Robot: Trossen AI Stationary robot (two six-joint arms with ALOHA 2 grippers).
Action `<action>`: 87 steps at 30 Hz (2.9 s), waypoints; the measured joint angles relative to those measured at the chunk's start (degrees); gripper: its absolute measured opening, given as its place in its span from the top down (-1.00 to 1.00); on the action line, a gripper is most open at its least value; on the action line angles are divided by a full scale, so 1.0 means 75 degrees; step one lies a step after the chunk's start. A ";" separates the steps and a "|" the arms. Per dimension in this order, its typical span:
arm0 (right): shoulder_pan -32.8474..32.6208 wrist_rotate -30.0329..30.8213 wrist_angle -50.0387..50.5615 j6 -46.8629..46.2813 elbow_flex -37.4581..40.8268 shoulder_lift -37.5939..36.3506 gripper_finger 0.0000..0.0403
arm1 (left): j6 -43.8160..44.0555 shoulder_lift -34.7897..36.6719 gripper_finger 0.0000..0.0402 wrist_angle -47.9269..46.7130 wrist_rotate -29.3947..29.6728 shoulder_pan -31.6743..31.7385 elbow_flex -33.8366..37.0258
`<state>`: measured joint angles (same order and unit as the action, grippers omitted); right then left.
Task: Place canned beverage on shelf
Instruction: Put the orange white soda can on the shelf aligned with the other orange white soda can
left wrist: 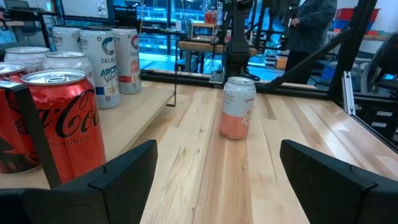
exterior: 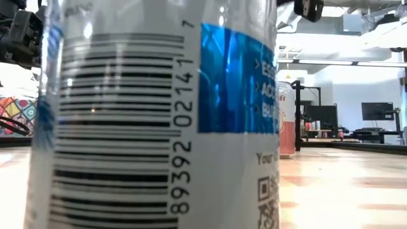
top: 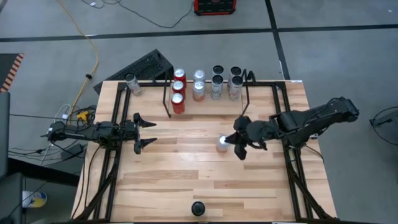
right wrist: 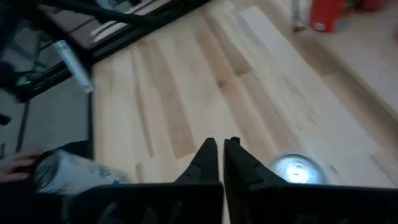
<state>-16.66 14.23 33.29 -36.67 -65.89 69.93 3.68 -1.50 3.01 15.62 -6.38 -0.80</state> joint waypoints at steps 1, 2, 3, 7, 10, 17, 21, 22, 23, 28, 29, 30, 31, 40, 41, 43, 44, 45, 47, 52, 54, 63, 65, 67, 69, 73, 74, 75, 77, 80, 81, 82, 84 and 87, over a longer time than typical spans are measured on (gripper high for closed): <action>0.0077 -0.0012 0.0142 -0.0060 -0.0025 0.0029 0.89 | 0.0000 0.0000 -0.63 0.0000 0.0001 -0.0001 0.0000; 0.0171 -0.0051 0.0308 -0.0079 -0.0040 0.0056 0.84 | 0.0000 0.0000 -0.63 0.0000 0.0000 0.0001 0.0000; 0.0254 -0.0102 0.0545 -0.0088 -0.0046 0.0079 0.77 | 0.0000 0.0000 -0.63 0.0000 0.0000 -0.0001 0.0000; 0.0621 -0.0591 0.1068 -0.0375 -0.0060 0.0142 0.43 | 0.0000 0.0000 -0.63 0.0000 0.0000 0.0001 0.0000; 0.0950 -0.1174 0.1097 -0.0554 -0.0046 0.0250 0.10 | 0.0000 0.0000 -0.63 0.0000 0.0000 0.0000 0.0000; 0.1697 -0.2440 0.1358 -0.0249 -0.0390 0.0837 -0.55 | 0.0000 0.0003 -0.63 0.0001 0.0000 -0.0001 0.0000; 0.2060 -0.2630 0.1958 -0.0066 -0.0754 0.1411 -0.72 | 0.0000 0.0003 -0.63 -0.0003 -0.0003 -0.0001 0.0000; 0.2118 -0.2618 0.2094 -0.0037 -0.0858 0.1574 -0.75 | 0.0000 0.0003 -0.63 0.0000 -0.0003 -0.0001 0.0000; 0.2158 -0.2566 0.2310 0.0011 -0.0938 0.1766 -0.76 | 0.0000 0.0003 -0.63 0.0000 -0.0001 -0.0001 0.0000; 0.2179 -0.2223 0.3335 0.0373 -0.1517 0.2785 -0.75 | 0.0000 0.0003 -0.63 0.0000 -0.0001 0.0001 0.0000; 0.2150 -0.2200 0.3478 0.0463 -0.1620 0.2936 -0.74 | 0.0000 0.0003 -0.63 0.0000 -0.0003 0.0002 0.0000; 0.2108 -0.2136 0.3602 0.0540 -0.1725 0.3093 -0.73 | 0.0000 0.0003 -0.63 0.0000 -0.0003 -0.0001 0.0000; 0.2050 -0.2104 0.3668 0.0565 -0.1839 0.3272 -0.73 | 0.0000 0.0003 -0.63 0.0000 0.0000 0.0001 0.0000; 0.1721 -0.1936 0.3649 0.0607 -0.2352 0.3845 -0.72 | 0.0000 0.0000 -0.63 0.0000 -0.0003 -0.0001 0.0000; 0.1721 -0.1839 0.3638 0.0464 -0.2343 0.3838 -0.71 | 0.0000 0.0000 -0.63 -0.0003 -0.0003 0.0001 0.0000; 0.1721 -0.1660 0.3732 0.0203 -0.2279 0.3841 -0.71 | 0.0000 0.0000 -0.63 -0.0002 -0.0003 0.0001 0.0000; 0.1721 -0.1546 0.3825 0.0178 -0.2269 0.3849 -0.71 | 0.0000 0.0000 -0.63 -0.0001 -0.0003 0.0000 0.0000; 0.1723 -0.1488 0.3872 0.0178 -0.2265 0.3850 -0.71 | 0.0000 0.0000 -0.63 -0.0002 -0.0003 -0.0001 0.0000; 0.1728 -0.1475 0.3868 0.0178 -0.2268 0.3841 -0.71 | 0.0000 0.0000 -0.63 0.0000 -0.0003 0.0001 0.0000; 0.1721 -0.1476 0.3551 0.0142 -0.1996 0.3841 -0.71 | 0.0000 0.0000 -0.63 -0.0001 -0.0003 0.0000 0.0000; 0.1718 -0.1476 0.3401 0.0090 -0.1852 0.3841 -0.71 | 0.0000 0.0000 -0.63 -0.0001 -0.0003 0.0000 0.0000; 0.1673 -0.1295 0.2962 -0.0032 -0.1527 0.3841 -0.66 | 0.0000 0.0000 -0.63 0.0000 -0.0003 0.0001 0.0000; 0.1674 -0.1298 0.3001 -0.0032 -0.1527 0.3833 -0.58 | 0.0000 0.0000 -0.63 -0.0003 -0.0003 -0.0001 0.0000; 0.1648 -0.1295 0.3025 0.0038 -0.1527 0.3827 -0.48 | 0.0000 0.0000 -0.63 -0.0003 -0.0001 -0.0001 0.0000; 0.1622 -0.1292 0.3018 0.0090 -0.1530 0.3821 -0.36 | 0.0000 0.0000 -0.63 0.0000 -0.0003 0.0000 0.0000; 0.1625 -0.1304 0.3201 0.0235 -0.1801 0.3841 -0.19 | 0.0000 0.0000 -0.63 0.0000 0.0000 -0.0001 0.0000; 0.1647 -0.1301 0.3261 0.0342 -0.1974 0.3844 -0.17 | 0.0000 0.0000 -0.63 0.0000 0.0000 0.0001 0.0000; 0.1686 -0.1298 0.3307 0.0476 -0.2186 0.3842 -0.17 | 0.0000 0.0000 -0.63 0.0000 -0.0003 0.0000 0.0000; 0.1799 -0.1302 0.3423 0.0755 -0.2625 0.3830 -0.17 | 0.0000 0.0000 -0.63 -0.0002 -0.0003 -0.0001 0.0000; 0.2110 -0.1305 0.3601 0.1335 -0.3270 0.4027 -0.17 | 0.0000 0.0000 -0.63 0.0000 0.0000 0.0001 0.0000; 0.2243 -0.1310 0.3691 0.1568 -0.3493 0.4129 -0.17 | 0.0000 0.0000 -0.63 -0.0003 -0.0002 0.0000 0.0000; 0.2386 -0.1306 0.3766 0.1836 -0.3735 0.4270 -0.17 | 0.0000 0.0001 -0.63 0.0000 0.0000 0.0002 0.0000; 0.2728 -0.1304 0.3774 0.2319 -0.4252 0.4583 -0.17 | 0.0000 0.0003 -0.63 -0.0003 -0.0003 0.0001 0.0000; 0.3197 -0.1266 0.3793 0.2938 -0.5055 0.5121 -0.17 | 0.0000 0.0003 -0.63 -0.0001 -0.0001 0.0002 0.0000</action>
<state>7.32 4.73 61.74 -14.63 -103.80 108.34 3.68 -1.48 2.99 15.61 -6.37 -0.80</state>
